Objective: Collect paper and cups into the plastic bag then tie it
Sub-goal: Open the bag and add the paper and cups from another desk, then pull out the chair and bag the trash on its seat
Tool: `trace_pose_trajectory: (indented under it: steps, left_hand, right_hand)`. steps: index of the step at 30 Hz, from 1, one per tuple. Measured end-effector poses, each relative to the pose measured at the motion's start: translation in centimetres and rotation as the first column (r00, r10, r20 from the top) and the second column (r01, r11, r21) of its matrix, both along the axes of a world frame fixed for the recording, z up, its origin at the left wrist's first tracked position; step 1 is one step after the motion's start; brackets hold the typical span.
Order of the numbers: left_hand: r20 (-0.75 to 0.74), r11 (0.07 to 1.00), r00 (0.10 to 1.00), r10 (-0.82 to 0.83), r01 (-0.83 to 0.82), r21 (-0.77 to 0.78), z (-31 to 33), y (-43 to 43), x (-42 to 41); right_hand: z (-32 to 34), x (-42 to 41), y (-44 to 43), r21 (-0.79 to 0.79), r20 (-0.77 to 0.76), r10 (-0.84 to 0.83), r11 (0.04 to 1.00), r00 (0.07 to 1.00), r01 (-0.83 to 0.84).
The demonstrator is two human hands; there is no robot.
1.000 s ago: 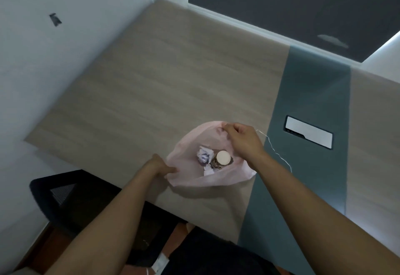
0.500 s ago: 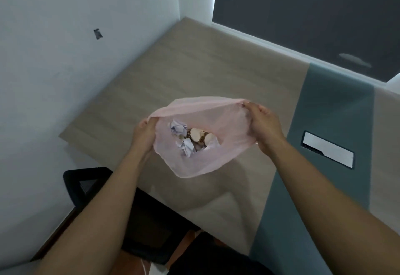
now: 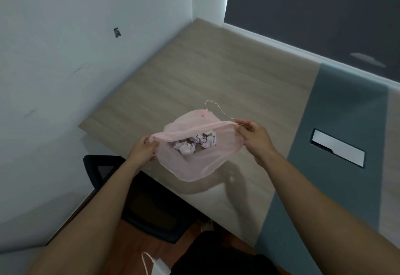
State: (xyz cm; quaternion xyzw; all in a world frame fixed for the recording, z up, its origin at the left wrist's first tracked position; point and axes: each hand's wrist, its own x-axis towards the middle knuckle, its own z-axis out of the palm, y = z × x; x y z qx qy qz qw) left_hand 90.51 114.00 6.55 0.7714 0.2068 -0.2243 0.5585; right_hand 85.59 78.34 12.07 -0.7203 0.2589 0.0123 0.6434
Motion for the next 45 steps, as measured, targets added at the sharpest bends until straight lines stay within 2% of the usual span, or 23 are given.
trace_pose_trajectory:
  steps: [6,11,16,19,22,26,28,30,35,37,40,42,45]
  left_hand:
    - [0.032,1.000,0.999,0.009,-0.009,-0.006,0.8,2.4,-4.7]
    - [0.144,0.999,0.990,-0.002,-0.002,0.034,2.7,3.6,-10.6]
    - [0.242,0.941,0.930,-0.277,0.212,0.262,2.7,6.2,-14.9]
    - [0.241,0.863,0.869,-0.432,0.322,0.388,3.0,7.9,-16.1]
    - [0.123,0.727,0.787,-0.605,0.482,0.489,3.3,9.6,-16.5]
    - [-0.166,0.439,0.618,-0.769,0.698,0.566,2.3,12.3,-15.9]
    - [-0.295,0.271,0.530,-0.795,0.746,0.609,1.0,13.8,-15.6]
    - [-0.353,0.129,0.462,-0.814,0.736,0.665,-0.2,14.8,-15.0]
    - [-0.404,0.042,0.441,-0.802,0.715,0.697,-1.7,15.5,-12.7]
    - [-0.442,0.004,0.424,-0.790,0.725,0.689,-2.5,15.9,-11.8]
    - [-0.453,-0.036,0.424,-0.784,0.698,0.715,-3.6,16.1,-11.4]
    - [-0.413,-0.034,0.441,-0.797,0.650,0.759,-4.2,16.2,-11.6]
    - [-0.303,0.024,0.477,-0.825,0.566,0.824,-4.8,16.8,-11.9]
  right_hand:
    - [0.5,-4.4,0.4,-0.037,-0.035,0.031,0.999,0.999,-0.032]
    - [0.7,-9.6,1.9,-0.062,-0.031,0.068,0.996,0.997,-0.070]
    - [-1.3,-14.3,6.1,-0.036,-0.034,0.138,0.990,0.990,-0.139]
    - [-2.4,-16.3,9.7,-0.023,-0.078,0.192,0.981,0.978,-0.195]
    - [-2.8,-17.7,13.6,-0.040,-0.118,0.274,0.959,0.954,-0.281]
    - [-3.6,-19.0,19.0,-0.065,-0.197,0.432,0.890,0.880,-0.451]
    - [-4.2,-19.5,21.5,-0.093,-0.250,0.491,0.846,0.835,-0.525]
    - [-4.9,-19.7,24.0,-0.134,-0.315,0.513,0.809,0.799,-0.572]
    - [-7.0,-19.6,29.7,-0.301,-0.545,0.495,0.637,0.677,-0.709]
    - [-7.8,-19.7,31.3,-0.421,-0.601,0.424,0.553,0.677,-0.720]
    - [-8.6,-20.0,32.6,-0.524,-0.628,0.344,0.475,0.698,-0.707]
    - [-8.8,-19.8,32.9,-0.568,-0.653,0.299,0.415,0.696,-0.711]
    - [-9.0,-19.3,33.1,-0.588,-0.679,0.262,0.365,0.686,-0.721]
